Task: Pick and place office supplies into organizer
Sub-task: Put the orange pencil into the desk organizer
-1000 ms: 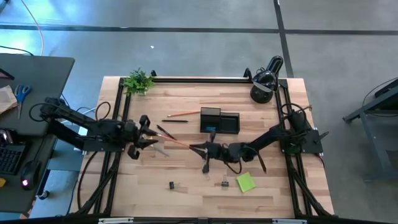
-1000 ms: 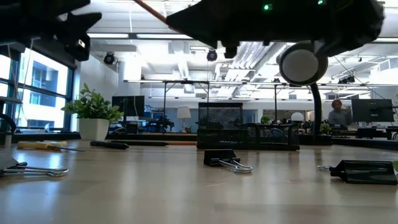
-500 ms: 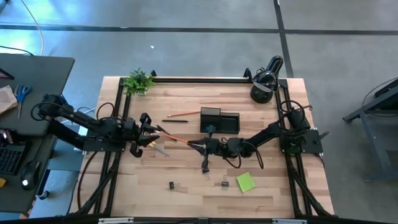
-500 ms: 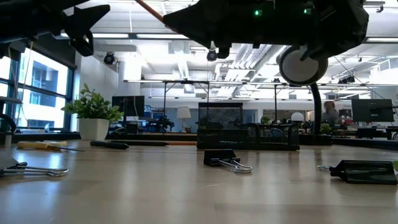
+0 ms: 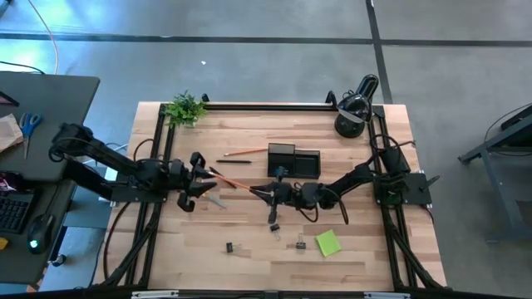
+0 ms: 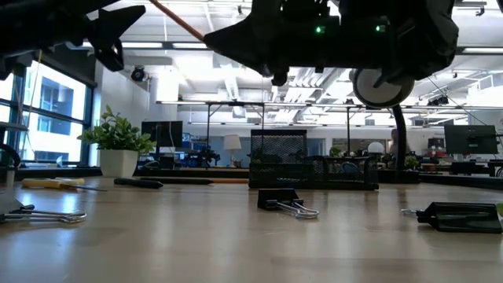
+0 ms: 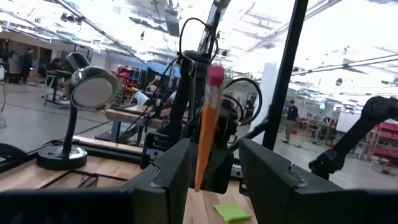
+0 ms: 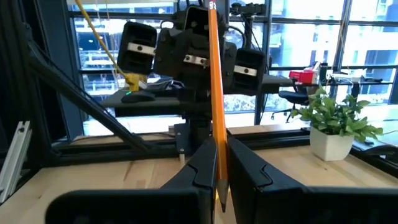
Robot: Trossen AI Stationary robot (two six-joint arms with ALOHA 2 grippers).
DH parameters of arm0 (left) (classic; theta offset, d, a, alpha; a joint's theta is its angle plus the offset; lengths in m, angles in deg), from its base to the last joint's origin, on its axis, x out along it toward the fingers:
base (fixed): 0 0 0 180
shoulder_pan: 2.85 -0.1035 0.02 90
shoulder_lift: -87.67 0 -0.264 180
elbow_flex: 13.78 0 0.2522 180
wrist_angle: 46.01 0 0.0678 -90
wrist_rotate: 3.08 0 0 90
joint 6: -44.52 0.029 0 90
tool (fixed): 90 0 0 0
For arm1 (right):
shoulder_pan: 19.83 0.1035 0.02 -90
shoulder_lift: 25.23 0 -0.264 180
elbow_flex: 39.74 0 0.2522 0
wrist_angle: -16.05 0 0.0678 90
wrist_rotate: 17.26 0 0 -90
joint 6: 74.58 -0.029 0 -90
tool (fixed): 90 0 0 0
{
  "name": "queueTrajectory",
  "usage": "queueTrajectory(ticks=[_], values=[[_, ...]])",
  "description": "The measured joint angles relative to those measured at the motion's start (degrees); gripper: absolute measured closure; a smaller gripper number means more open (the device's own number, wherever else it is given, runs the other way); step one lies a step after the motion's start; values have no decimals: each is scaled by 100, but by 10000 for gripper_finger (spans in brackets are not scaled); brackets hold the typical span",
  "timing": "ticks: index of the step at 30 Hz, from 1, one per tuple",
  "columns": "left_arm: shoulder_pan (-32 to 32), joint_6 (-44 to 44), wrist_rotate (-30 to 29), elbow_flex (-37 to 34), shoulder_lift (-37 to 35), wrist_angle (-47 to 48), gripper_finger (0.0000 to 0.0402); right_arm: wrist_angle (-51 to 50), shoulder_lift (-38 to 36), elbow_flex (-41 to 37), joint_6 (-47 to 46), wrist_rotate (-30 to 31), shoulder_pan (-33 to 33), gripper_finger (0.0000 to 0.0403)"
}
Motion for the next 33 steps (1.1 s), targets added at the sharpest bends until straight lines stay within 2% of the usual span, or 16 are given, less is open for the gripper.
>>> queueTrajectory(ticks=[5,27,33], values=[[0,41,178,0,174,-95,273,-80,1,0,-17,-7,5,391],[0,347,229,0,199,-279,273,-259,1,-2,-109,-62,3,391],[0,356,169,0,199,-283,302,-370,1,-4,-183,-77,-24,391]])
